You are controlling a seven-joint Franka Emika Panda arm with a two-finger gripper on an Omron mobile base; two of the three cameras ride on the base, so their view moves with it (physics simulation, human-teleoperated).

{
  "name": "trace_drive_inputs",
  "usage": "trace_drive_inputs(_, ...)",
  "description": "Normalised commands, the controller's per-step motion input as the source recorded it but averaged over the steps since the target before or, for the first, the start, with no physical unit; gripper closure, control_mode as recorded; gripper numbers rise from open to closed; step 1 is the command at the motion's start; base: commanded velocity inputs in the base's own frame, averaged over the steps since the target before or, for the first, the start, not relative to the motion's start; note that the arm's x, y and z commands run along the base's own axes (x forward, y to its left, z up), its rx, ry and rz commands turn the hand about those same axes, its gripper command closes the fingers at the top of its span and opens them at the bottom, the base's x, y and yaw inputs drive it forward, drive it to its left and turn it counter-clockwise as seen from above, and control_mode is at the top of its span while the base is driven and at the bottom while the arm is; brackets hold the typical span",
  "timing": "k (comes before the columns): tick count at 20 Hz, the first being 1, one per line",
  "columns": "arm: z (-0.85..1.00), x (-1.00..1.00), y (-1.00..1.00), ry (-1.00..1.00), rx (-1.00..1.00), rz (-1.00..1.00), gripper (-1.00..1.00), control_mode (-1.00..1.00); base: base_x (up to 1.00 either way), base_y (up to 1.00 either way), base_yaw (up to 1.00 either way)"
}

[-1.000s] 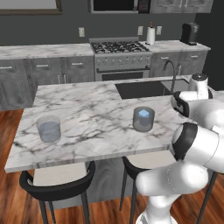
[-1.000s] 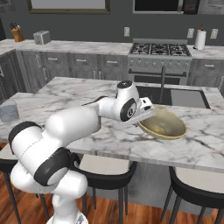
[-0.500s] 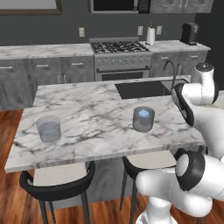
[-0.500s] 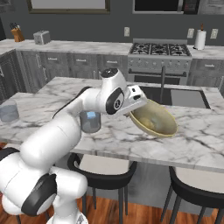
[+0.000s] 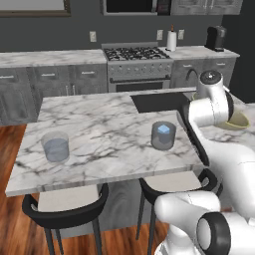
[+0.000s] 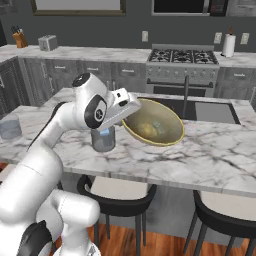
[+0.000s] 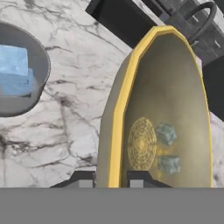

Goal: There are four ice cubes in the ice bowl. Place two ice cubes in each glass of water.

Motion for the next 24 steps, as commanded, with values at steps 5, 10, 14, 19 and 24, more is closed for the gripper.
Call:
trace_drive_inputs(5, 0.67, -0.27, 0.62, 0.03, -0.15, -0.06, 1.0, -1.0, 0.0, 0.0, 0.0)
trace_drive_inputs(10, 0.48, -0.28, 0.52, 0.14, -0.13, -0.07, 1.0, -1.0, 0.0, 0.0, 0.0)
trace_drive_inputs(14, 0.11, -0.11, 0.38, 0.19, -0.06, -0.03, 1.0, -1.0, 0.0, 0.0, 0.0)
trace_drive_inputs(19, 0.02, -0.04, 0.45, 0.04, -0.04, 0.0, 1.0, -1.0, 0.0, 0.0, 0.0)
trace_drive_inputs(24, 0.0, -0.07, 0.31, -0.04, 0.0, 0.0, 1.0, -1.0, 0.0, 0.0, 0.0)
